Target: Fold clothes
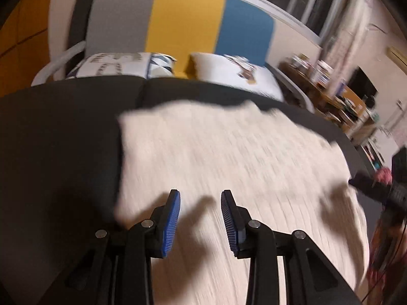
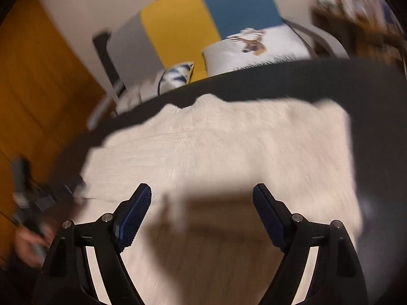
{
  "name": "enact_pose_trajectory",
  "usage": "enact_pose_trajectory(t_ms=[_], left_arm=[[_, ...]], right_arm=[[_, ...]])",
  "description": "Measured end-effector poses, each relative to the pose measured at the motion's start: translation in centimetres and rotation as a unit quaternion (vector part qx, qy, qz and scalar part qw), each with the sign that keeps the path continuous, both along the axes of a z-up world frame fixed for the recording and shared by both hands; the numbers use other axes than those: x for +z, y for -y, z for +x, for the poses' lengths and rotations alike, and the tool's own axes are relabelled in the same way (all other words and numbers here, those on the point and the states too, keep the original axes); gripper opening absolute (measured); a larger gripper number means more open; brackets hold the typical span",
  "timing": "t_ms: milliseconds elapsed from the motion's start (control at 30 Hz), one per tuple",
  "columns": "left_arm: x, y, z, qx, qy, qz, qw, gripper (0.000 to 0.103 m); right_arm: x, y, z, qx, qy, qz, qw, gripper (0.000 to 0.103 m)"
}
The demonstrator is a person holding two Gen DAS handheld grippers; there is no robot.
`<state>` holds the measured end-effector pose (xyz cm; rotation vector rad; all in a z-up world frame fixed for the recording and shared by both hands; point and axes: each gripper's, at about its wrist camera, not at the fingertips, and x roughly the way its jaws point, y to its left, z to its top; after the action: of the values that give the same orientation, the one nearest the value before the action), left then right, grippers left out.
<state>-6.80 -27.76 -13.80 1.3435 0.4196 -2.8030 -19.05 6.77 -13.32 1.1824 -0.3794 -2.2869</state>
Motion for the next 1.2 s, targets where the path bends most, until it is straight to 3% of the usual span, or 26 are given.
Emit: enact_pose_trajectory(t_ms=[67, 133, 200, 233, 300, 367, 433, 533, 667, 733, 1000, 1067, 1133, 1200], left_arm=[[-1.1, -1.1, 2.2, -0.007, 0.005, -0.003, 1.0000, 0.033], [-1.6, -1.9, 4.3, -0.005, -0.014, -0.021, 0.9997, 0.033], [-1.7, -1.9, 5.1, 0.002, -0.018, -0.015, 0.9997, 0.033], [-1.5, -1.4, 5.1, 0.007, -0.015, 0.006, 0.9998, 0.034], [-1.0, 0.4, 4.3, 0.019, -0.022, 0.089, 0.9956, 0.034], [-0.9, 2.6, 3.2, 0.044, -0.034, 0.190, 0.9803, 0.034], [-1.1, 4.4, 2.2, 0.075, -0.041, 0.254, 0.9635, 0.035], [-2.1, 5.4, 0.7, 0.102, -0.024, 0.295, 0.9498, 0.036], [-3.3, 5.9, 0.1, 0.126, -0.011, 0.313, 0.9412, 0.036], [-4.0, 6.3, 0.5, 0.139, -0.011, 0.340, 0.9300, 0.036], [-5.8, 7.5, 2.1, 0.210, -0.022, 0.436, 0.8750, 0.038], [-6.4, 8.1, 2.2, 0.238, -0.020, 0.463, 0.8532, 0.038], [-7.0, 8.5, 2.2, 0.266, -0.018, 0.489, 0.8303, 0.038], [-7.2, 8.6, 1.9, 0.284, -0.017, 0.505, 0.8150, 0.039]], right_arm=[[0.2, -2.9, 2.3, -0.009, 0.011, -0.040, 0.999, 0.085], [0.1, -5.3, 4.3, -0.002, 0.023, -0.090, 0.996, 0.085], [0.3, -6.5, 4.4, -0.001, 0.034, -0.133, 0.991, 0.085], [0.4, -6.8, 4.1, 0.001, 0.039, -0.159, 0.986, 0.085], [0.5, -6.8, 2.5, 0.009, 0.047, -0.222, 0.974, 0.085], [0.1, -6.3, 0.5, -0.004, 0.047, -0.256, 0.965, 0.085], [-0.5, -5.6, -1.4, -0.018, 0.054, -0.278, 0.959, 0.085], [-2.7, -4.4, -3.9, -0.048, 0.085, -0.281, 0.955, 0.082], [-4.4, -2.9, -5.2, -0.072, 0.108, -0.253, 0.959, 0.054], [-4.8, -2.1, -5.4, -0.076, 0.113, -0.233, 0.963, 0.053], [-5.6, -1.7, -4.0, -0.122, 0.122, -0.237, 0.956, 0.053], [-5.8, -1.6, -4.7, -0.133, 0.122, -0.242, 0.953, 0.054], [-5.7, -1.1, -5.1, -0.136, 0.114, -0.222, 0.959, 0.053], [-5.5, -0.6, -5.4, -0.138, 0.106, -0.200, 0.964, 0.039]])
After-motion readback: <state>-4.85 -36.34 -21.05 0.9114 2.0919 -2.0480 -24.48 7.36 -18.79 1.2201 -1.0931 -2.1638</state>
